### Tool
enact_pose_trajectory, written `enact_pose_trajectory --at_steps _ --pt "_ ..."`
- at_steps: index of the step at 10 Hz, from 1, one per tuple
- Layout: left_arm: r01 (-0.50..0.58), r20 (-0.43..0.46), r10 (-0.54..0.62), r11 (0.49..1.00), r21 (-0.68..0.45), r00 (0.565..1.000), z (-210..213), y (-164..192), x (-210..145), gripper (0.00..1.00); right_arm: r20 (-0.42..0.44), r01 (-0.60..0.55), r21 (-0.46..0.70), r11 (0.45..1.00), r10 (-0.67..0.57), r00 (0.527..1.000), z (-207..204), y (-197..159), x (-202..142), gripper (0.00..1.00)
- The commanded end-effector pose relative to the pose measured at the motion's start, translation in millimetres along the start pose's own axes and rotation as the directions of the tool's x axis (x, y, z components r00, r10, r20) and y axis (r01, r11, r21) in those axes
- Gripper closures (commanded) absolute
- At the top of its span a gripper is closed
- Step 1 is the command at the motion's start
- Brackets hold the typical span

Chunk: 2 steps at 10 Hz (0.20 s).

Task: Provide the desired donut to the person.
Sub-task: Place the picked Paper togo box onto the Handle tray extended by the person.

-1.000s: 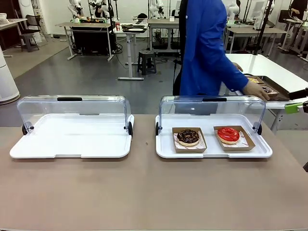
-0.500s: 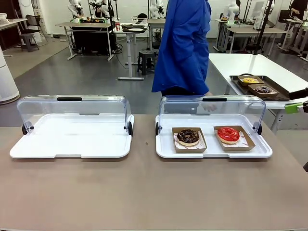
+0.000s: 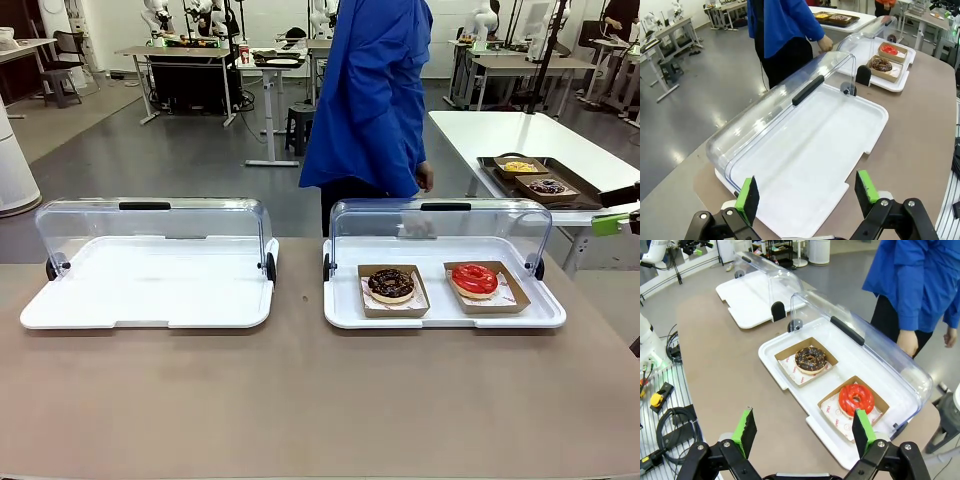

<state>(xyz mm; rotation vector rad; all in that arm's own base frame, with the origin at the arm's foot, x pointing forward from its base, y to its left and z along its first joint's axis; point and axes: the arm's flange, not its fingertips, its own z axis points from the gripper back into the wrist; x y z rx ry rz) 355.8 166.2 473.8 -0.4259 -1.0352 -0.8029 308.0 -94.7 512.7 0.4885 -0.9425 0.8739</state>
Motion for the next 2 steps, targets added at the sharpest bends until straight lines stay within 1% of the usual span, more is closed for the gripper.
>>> enact_pose_trajectory --at_steps 1,2 --pt "0.014 0.03 -0.014 1.0 0.003 0.999 -1.1 0.9 0.2 0.0 0.028 -0.014 0.008 1.0 0.014 0.999 -2.7 -1.7 -0.3 0.0" --pt "0.014 0.03 -0.014 1.0 0.003 0.999 -1.1 0.9 0.2 0.0 0.028 -0.014 0.008 1.0 0.014 0.999 -2.7 -1.7 -0.3 0.0"
